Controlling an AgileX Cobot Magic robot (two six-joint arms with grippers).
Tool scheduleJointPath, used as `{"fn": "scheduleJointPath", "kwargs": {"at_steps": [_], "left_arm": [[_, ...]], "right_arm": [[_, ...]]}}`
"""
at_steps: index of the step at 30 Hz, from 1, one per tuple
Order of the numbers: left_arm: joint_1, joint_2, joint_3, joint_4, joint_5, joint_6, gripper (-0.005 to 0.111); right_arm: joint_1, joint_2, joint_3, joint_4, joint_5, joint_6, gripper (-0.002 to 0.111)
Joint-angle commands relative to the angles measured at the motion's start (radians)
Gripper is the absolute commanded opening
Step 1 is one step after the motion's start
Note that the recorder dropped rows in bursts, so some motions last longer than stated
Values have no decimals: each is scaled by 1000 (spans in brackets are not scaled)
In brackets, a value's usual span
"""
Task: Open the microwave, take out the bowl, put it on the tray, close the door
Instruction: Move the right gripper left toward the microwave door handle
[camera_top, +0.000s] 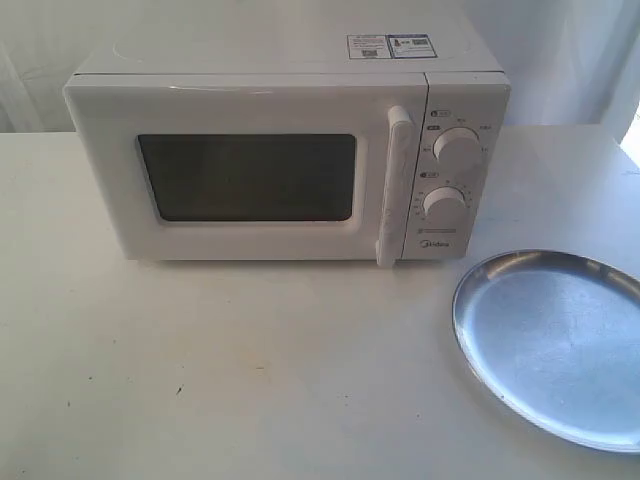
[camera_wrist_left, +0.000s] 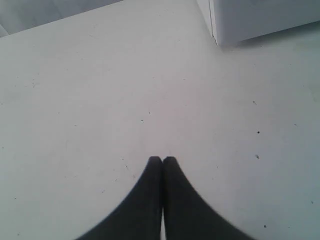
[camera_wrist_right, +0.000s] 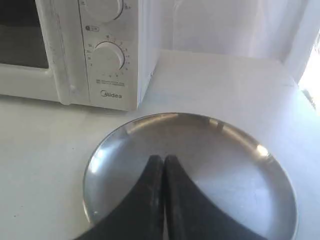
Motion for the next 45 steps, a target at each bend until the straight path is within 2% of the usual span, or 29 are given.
{"fn": "scheduleJointPath", "kwargs": {"at_steps": [1, 5, 10, 16, 19, 23, 26, 28, 30, 33, 39, 42, 45], "left_arm": [[-5, -2, -2, -8, 2, -3, 0], [-5, -2, -2, -8, 2, -3, 0], [-5, -2, -2, -8, 2, -3, 0], [-5, -2, -2, -8, 2, -3, 0], [-5, -2, -2, -8, 2, -3, 0], [-5, -2, -2, -8, 2, -3, 0], [-5, -2, -2, -8, 2, -3, 0], [-5, -2, -2, -8, 2, -3, 0], [-5, -2, -2, -8, 2, -3, 0], [-5, -2, -2, -8, 2, -3, 0], [-5, -2, -2, -8, 2, -3, 0], [-5, -2, -2, -8, 2, -3, 0], [-5, -2, -2, -8, 2, -3, 0]], "right_arm": [[-1, -6, 3, -30, -91, -65, 0], [-1, -6, 3, -4, -372, -29, 0], [-1, -6, 3, 41, -621, 288, 0], [-1, -6, -18, 33, -974, 319, 0], [-1, 96, -114, 48, -999, 194, 0], [-1, 341, -263, 52, -960, 170, 0], [-1, 565, -358, -138, -871, 242, 0], [-1, 702, -404, -408, -843, 372, 0], [-3, 824, -428, -634, -913, 494, 0], [-3, 1003, -452, -891, -1080, 510, 0], [-45, 1294, -536, -1088, -1177, 510, 0], [-130, 1390, -567, -1152, -1237, 510, 0], [-230, 1479, -594, -1237, -1417, 510, 0]]}}
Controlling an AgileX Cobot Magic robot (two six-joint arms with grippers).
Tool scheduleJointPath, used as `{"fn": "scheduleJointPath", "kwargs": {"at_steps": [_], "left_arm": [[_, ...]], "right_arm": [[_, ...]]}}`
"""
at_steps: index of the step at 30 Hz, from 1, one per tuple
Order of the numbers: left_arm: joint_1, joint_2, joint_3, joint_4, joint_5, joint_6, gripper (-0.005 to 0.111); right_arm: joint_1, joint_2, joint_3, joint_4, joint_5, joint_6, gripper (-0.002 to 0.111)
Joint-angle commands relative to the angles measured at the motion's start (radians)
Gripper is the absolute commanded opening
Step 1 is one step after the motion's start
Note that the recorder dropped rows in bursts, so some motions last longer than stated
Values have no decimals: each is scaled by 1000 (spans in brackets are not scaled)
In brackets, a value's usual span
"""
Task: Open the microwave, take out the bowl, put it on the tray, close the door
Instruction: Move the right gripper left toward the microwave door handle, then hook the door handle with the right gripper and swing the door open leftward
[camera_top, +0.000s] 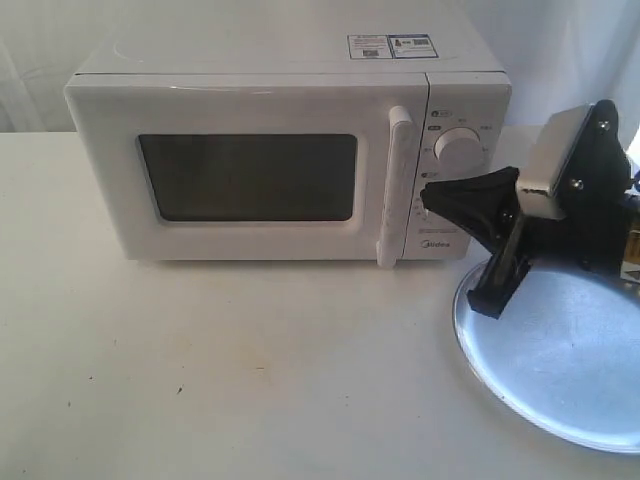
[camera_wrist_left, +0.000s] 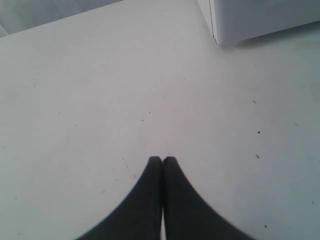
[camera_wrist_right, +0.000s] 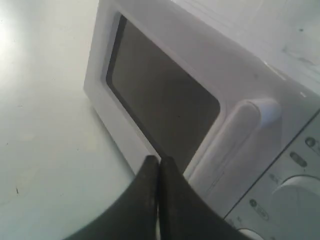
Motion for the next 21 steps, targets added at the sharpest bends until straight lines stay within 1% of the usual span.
{"fn": "scheduleJointPath", "kwargs": {"at_steps": [1, 2, 5, 9, 13, 14, 16, 18, 21], "left_arm": [[-5, -2, -2, -8, 2, -3, 0], [-5, -2, -2, -8, 2, -3, 0], [-5, -2, -2, -8, 2, -3, 0], [-5, -2, -2, -8, 2, -3, 0], [-5, -2, -2, -8, 2, -3, 0], [-5, -2, -2, -8, 2, -3, 0], [-5, -2, -2, -8, 2, -3, 0], [-5, -2, -2, -8, 2, -3, 0], [-5, -2, -2, -8, 2, -3, 0]], "right_arm": [[-140, 122, -47, -132, -273, 8, 0], [-172, 154, -60, -163, -297, 8, 0], [-232, 231, -101, -198, -297, 41, 0], [-250, 334, -127, -202, -297, 43, 0], [-235, 395, -127, -73, -297, -20, 0], [-222, 411, -127, -3, -297, -59, 0], [-205, 417, -127, 37, -297, -108, 0], [-186, 419, -127, 61, -297, -117, 0], [-129, 430, -134, 48, -297, -133, 10]]}}
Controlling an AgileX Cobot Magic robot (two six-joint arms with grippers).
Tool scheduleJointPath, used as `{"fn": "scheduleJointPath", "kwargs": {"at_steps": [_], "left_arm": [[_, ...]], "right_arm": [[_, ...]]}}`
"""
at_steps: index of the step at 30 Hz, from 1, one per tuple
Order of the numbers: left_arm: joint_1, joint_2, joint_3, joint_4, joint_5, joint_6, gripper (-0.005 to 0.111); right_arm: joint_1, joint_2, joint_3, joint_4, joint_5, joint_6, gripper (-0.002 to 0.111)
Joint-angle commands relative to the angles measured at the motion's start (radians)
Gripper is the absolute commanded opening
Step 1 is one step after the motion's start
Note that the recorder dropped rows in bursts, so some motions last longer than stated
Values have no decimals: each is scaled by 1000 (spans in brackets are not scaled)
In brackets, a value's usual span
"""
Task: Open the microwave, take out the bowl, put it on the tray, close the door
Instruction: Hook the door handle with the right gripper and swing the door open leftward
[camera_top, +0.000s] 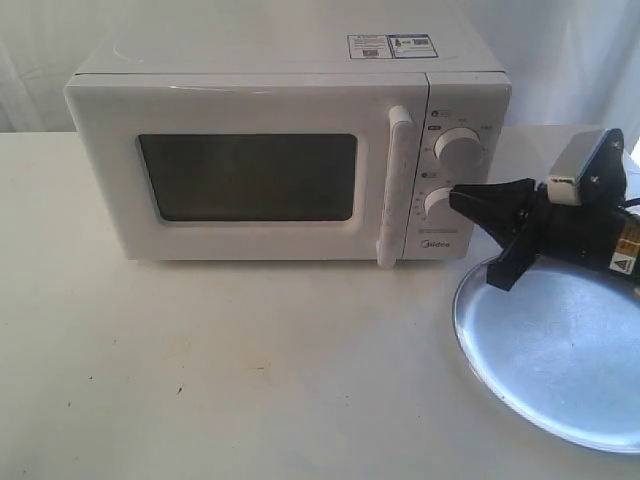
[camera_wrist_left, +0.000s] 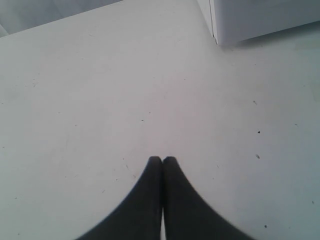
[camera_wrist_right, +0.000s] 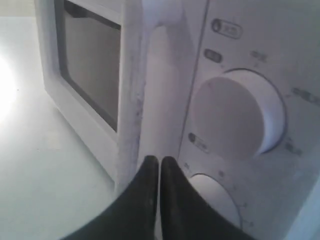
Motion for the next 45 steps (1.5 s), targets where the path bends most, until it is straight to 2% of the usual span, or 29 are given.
{"fn": "scheduleJointPath", "kwargs": {"at_steps": [1, 3, 6, 7, 9, 13, 20, 22, 28, 30, 39, 45], "left_arm": [[-5, -2, -2, -8, 2, -3, 0], [-5, -2, -2, -8, 2, -3, 0], [-5, -2, -2, -8, 2, -3, 0], [-5, -2, -2, -8, 2, -3, 0], [-5, -2, -2, -8, 2, -3, 0], [-5, -2, -2, -8, 2, -3, 0], [-5, -2, -2, -8, 2, -3, 0], [-5, -2, -2, -8, 2, -3, 0], [-5, -2, -2, -8, 2, -3, 0], [-5, -2, -2, -8, 2, -3, 0], [-5, -2, -2, -8, 2, -3, 0], [-5, -2, -2, -8, 2, -3, 0]], "right_arm": [[67, 9, -13, 0, -17, -33, 15], [115, 11, -22, 4, -17, -27, 32], [175, 11, -22, 55, -17, -41, 65], [182, 11, -22, 95, -17, -46, 72], [183, 11, -24, 162, 66, -64, 74], [190, 14, -47, 178, 102, -80, 70], [299, 146, -183, 149, 147, -80, 57], [316, 189, -214, 132, 172, -80, 50], [328, 206, -242, 20, 118, -102, 9], [328, 206, -242, -11, 76, -102, 0], [328, 170, -235, -186, -17, -77, 0], [328, 91, -196, -195, -17, -9, 0]]}}
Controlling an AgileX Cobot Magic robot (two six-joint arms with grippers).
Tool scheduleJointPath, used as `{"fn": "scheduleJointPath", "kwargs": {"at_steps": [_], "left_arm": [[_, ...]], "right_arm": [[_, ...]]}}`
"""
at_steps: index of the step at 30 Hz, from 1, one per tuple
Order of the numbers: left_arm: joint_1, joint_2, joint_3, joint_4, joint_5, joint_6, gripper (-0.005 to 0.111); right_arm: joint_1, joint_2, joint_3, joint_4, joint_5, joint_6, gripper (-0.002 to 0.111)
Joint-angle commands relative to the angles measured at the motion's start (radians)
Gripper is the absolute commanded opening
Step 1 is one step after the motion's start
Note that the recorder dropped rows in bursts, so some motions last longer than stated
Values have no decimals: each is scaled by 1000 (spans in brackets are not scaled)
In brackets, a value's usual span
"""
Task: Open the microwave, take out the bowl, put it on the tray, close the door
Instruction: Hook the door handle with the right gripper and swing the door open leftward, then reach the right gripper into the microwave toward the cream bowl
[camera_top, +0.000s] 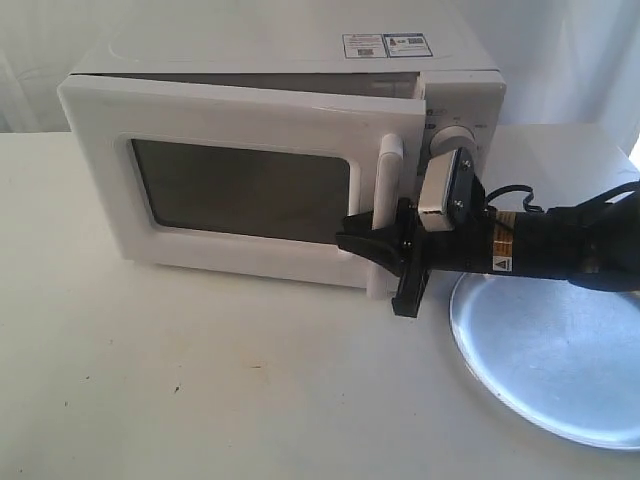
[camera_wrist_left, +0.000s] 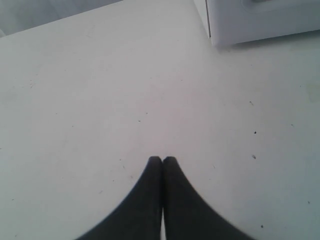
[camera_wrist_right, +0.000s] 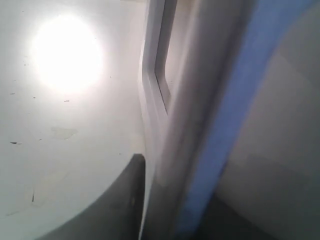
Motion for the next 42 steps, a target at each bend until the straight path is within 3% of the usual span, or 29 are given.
{"fn": "scheduleJointPath", "kwargs": {"at_steps": [1, 6, 12, 15, 18, 20, 28, 39, 42], "left_arm": [[-5, -2, -2, -8, 2, -3, 0], [-5, -2, -2, -8, 2, -3, 0], [-5, -2, -2, -8, 2, -3, 0], [-5, -2, -2, -8, 2, -3, 0], [-5, -2, -2, -8, 2, -3, 0], [-5, -2, -2, -8, 2, -3, 0], [-5, -2, -2, -8, 2, -3, 0], [-5, -2, -2, -8, 2, -3, 0], [-5, -2, -2, -8, 2, -3, 0]], "right_arm": [[31, -83, 22, -76, -67, -7, 0], [25, -179, 45, -63, -67, 183, 5], [-8, -291, 49, -149, -57, 346, 35], [-29, -344, 49, -308, -41, 431, 40], [-48, -406, 49, -466, 85, 581, 40], [-62, -434, 58, -466, 127, 691, 40], [-75, -504, 72, -466, -67, 798, 39], [-75, -717, 97, -434, -67, 681, 5], [-73, -732, 97, -283, 116, 687, 0]]}}
